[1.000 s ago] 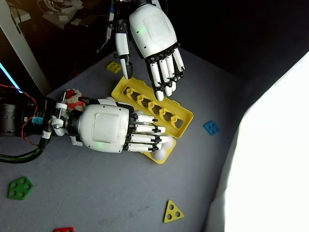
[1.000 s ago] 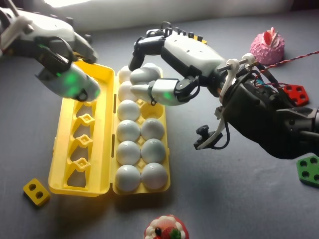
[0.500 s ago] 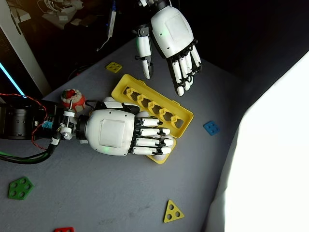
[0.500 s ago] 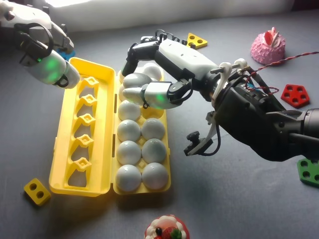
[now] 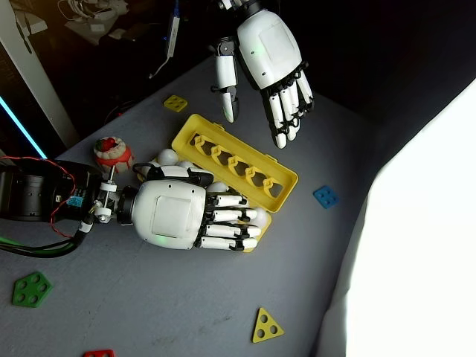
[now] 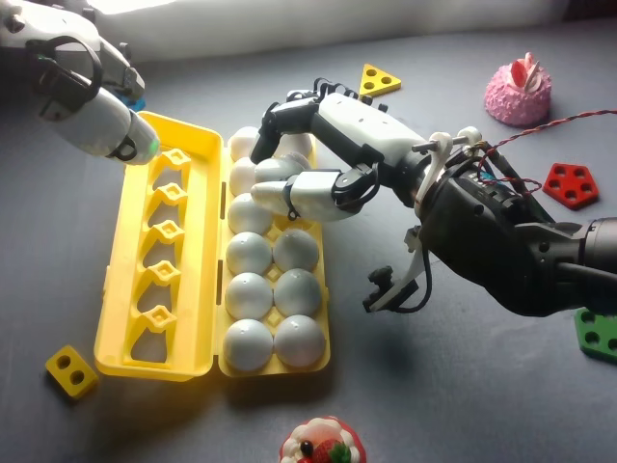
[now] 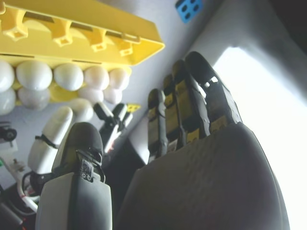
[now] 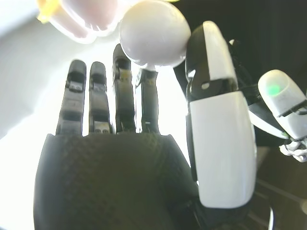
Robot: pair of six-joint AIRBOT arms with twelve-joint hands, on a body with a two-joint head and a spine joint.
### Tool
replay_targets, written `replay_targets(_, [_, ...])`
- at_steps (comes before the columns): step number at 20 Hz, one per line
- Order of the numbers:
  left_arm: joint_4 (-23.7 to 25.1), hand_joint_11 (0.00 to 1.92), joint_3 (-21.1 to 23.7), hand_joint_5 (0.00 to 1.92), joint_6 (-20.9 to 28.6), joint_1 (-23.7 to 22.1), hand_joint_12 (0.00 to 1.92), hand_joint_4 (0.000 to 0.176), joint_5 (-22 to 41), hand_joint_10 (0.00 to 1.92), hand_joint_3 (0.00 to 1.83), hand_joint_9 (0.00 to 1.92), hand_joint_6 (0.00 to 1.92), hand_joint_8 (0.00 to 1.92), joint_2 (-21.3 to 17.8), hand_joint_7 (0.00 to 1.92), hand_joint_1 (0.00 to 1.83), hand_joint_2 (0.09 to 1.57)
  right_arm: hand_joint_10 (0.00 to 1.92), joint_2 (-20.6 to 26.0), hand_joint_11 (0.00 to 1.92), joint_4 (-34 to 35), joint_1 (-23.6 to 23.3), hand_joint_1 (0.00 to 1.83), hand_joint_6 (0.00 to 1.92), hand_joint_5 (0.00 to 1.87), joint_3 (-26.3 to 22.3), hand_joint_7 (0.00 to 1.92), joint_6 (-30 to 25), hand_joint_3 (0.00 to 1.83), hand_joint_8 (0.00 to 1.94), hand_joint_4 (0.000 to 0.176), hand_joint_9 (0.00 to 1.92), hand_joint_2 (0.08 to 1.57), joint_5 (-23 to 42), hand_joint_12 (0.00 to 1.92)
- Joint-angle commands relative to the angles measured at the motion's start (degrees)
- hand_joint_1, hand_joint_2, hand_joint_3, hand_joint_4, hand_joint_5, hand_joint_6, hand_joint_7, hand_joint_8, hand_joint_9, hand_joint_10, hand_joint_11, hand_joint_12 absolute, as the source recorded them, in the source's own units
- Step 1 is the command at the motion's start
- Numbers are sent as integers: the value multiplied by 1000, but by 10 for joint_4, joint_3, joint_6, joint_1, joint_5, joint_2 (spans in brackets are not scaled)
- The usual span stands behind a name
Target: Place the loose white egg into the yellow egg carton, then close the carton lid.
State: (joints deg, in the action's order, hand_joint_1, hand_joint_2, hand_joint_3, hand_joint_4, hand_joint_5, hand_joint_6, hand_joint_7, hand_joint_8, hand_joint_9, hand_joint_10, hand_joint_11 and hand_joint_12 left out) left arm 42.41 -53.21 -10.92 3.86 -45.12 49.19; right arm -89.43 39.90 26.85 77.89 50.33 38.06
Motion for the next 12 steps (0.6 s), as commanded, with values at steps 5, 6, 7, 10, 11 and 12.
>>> replay_targets(5, [28,0,-1,259,-5,-4,1186,45,23,8,2,346,5,4,0,300,391,1273,303,-4,0,-20,0,997,1316,764,1,407,-7,11,15,0,11,1221,56,491])
replay_targets(6, [28,0,0,255,-5,-4,1185,46,23,3,4,335,4,1,0,294,374,1276,294,-4,0,-20,1,836,1000,523,1,360,-7,0,3,0,4,1184,56,474])
replay_targets(7, [27,0,1,255,-5,-4,1185,46,24,3,4,335,4,1,0,294,374,1276,294,-5,0,-20,2,836,1000,523,1,360,-7,0,3,0,4,1184,59,474])
replay_targets(10, [22,0,1,249,-5,-4,1151,47,29,4,2,338,3,3,0,286,370,1274,253,-5,0,-20,4,721,525,380,2,305,-7,0,1,0,43,1107,61,676])
replay_targets(11, [22,0,1,249,-5,-4,1151,47,30,4,2,338,3,3,0,286,370,1274,253,-5,0,-20,4,721,525,380,2,305,-7,0,1,0,43,1107,61,676])
replay_targets(12, [22,0,1,250,-5,-4,1153,48,33,4,1,339,3,3,0,287,370,1274,240,-5,0,-20,4,712,457,393,2,305,-7,0,1,0,52,1103,61,729])
